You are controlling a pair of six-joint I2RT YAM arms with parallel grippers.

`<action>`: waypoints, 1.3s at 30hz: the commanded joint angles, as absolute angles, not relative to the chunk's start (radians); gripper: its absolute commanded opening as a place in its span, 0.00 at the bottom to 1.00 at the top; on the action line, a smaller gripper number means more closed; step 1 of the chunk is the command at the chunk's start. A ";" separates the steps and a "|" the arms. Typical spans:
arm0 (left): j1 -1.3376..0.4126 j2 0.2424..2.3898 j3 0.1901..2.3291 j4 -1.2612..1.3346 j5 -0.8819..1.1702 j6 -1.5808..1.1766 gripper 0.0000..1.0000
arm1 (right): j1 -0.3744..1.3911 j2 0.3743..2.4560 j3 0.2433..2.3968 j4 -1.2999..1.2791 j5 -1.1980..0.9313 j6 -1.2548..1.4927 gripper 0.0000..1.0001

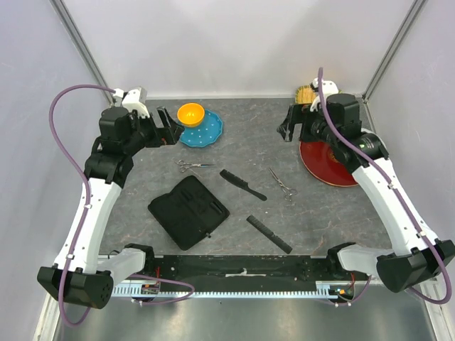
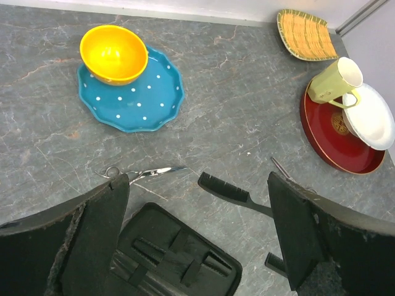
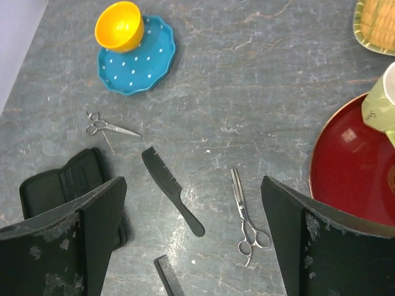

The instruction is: Sort the hair-cutting tools

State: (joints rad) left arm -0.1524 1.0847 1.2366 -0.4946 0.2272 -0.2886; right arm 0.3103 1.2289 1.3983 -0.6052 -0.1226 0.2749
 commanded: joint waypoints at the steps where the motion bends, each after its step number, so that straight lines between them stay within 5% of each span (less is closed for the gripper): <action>1: -0.150 1.059 1.216 -0.451 0.213 -0.330 1.00 | 0.388 1.247 1.381 -0.609 -0.077 0.230 0.98; 13: -0.150 1.048 1.141 -0.436 0.120 -0.374 1.00 | 0.564 1.368 1.342 -0.584 -0.087 0.101 0.97; 28: -0.147 1.117 1.134 -0.476 0.144 -0.351 0.98 | 0.738 1.870 1.450 -0.753 0.047 -0.100 0.57; 39: -0.146 1.124 1.120 -0.476 0.163 -0.321 0.98 | 0.738 1.990 1.485 -0.759 0.020 -0.156 0.48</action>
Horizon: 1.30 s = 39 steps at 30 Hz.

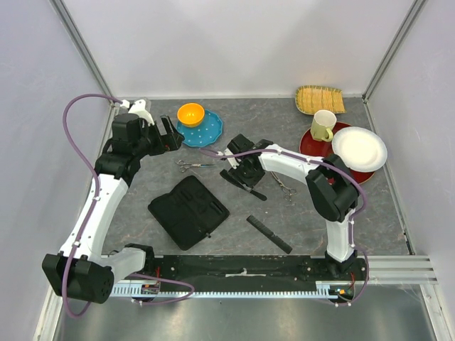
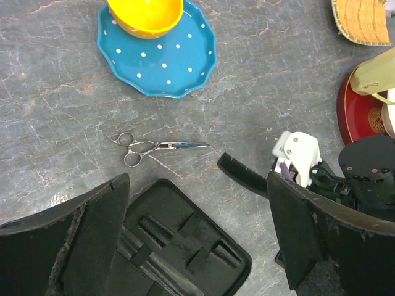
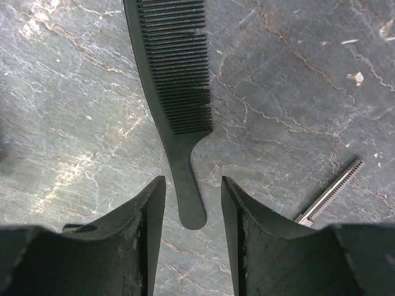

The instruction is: Sort the hair-cutting tools

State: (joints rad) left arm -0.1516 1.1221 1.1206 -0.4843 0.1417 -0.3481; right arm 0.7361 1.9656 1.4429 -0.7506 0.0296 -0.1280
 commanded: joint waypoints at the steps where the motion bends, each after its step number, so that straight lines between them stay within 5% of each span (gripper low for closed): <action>1: -0.144 1.123 1.120 -0.477 0.160 -0.318 0.98 | 0.738 1.999 1.482 -0.758 0.018 -0.156 0.48; 25: -0.137 1.121 1.121 -0.466 0.176 -0.327 0.98 | 0.736 2.135 1.503 -0.877 -0.060 -0.141 0.34; 35: -0.135 1.117 1.118 -0.463 0.190 -0.331 0.97 | 0.738 2.221 1.546 -0.936 -0.098 -0.140 0.38; 39: -0.137 1.112 1.115 -0.463 0.190 -0.331 0.97 | 0.736 2.235 1.554 -0.940 -0.086 -0.132 0.27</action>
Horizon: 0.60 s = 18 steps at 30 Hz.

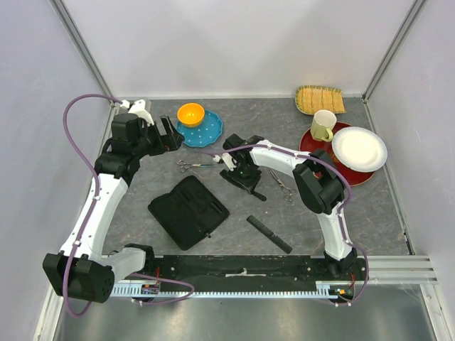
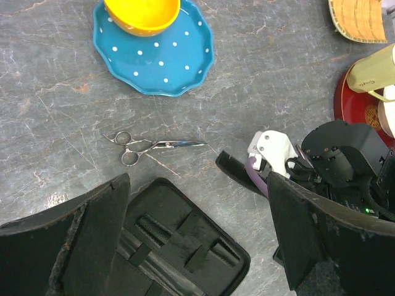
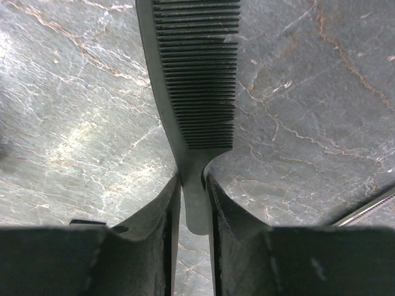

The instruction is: Sort the hair-cutting tools

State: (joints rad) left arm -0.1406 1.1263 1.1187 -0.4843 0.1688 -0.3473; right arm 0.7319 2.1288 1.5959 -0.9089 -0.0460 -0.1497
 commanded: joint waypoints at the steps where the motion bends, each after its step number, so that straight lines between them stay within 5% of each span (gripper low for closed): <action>1: -0.135 1.112 1.114 -0.465 0.192 -0.333 0.97 | 0.736 2.237 1.554 -0.939 -0.080 -0.124 0.24; 9: -0.135 1.115 1.106 -0.463 0.206 -0.341 0.98 | 0.736 2.174 1.531 -0.902 -0.048 -0.117 0.11; 18: -0.135 1.121 1.069 -0.439 0.250 -0.383 0.97 | 0.738 2.054 1.517 -0.862 -0.084 -0.121 0.08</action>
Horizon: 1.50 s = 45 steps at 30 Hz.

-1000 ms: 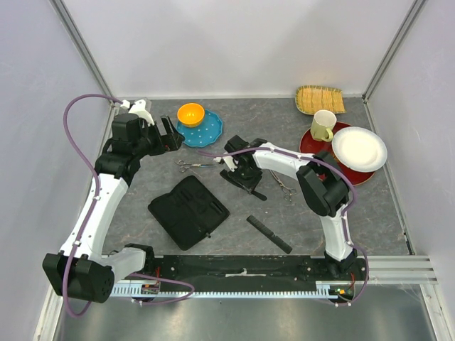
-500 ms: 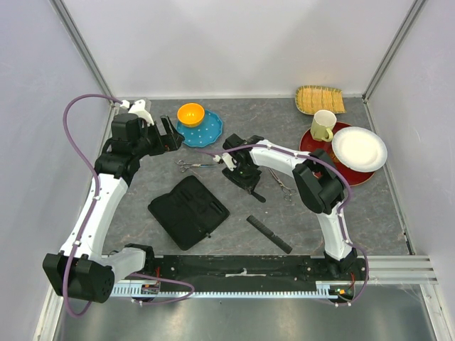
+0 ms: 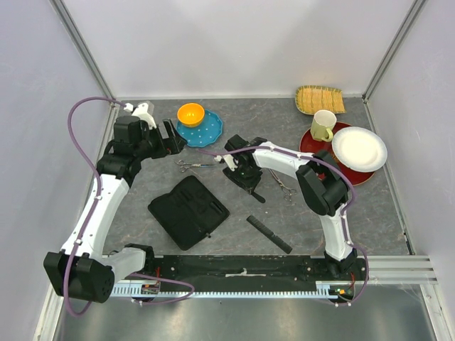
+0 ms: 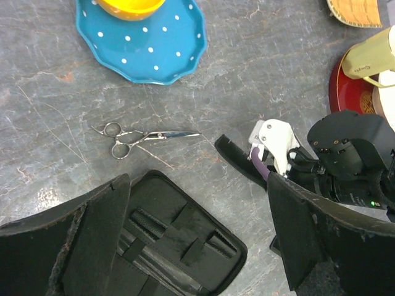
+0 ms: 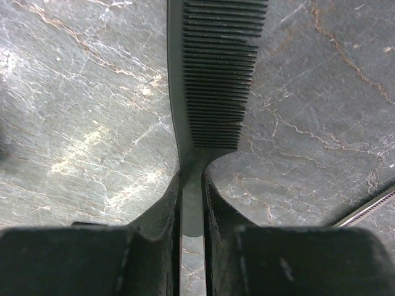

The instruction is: Sort the hair-cutting tools

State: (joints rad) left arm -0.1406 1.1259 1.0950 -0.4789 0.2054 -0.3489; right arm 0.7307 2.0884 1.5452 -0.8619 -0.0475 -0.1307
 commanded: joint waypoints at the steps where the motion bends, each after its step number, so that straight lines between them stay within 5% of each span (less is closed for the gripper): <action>1: -0.135 1.124 1.060 -0.434 0.259 -0.396 0.97 | 0.736 2.045 1.517 -0.862 -0.086 -0.120 0.08; 17: -0.133 1.166 0.969 -0.417 0.190 -0.532 0.95 | 0.727 1.928 1.526 -0.827 -0.129 -0.063 0.06; 40: -0.138 1.333 0.818 0.063 0.664 -0.750 0.95 | 0.785 1.790 1.583 -0.601 -0.468 0.143 0.05; 43: -0.143 1.367 0.819 0.060 0.678 -0.752 0.84 | 0.796 1.796 1.586 -0.592 -0.475 0.153 0.05; 45: -0.143 1.391 0.822 0.058 0.701 -0.758 0.66 | 0.799 1.799 1.586 -0.583 -0.483 0.155 0.05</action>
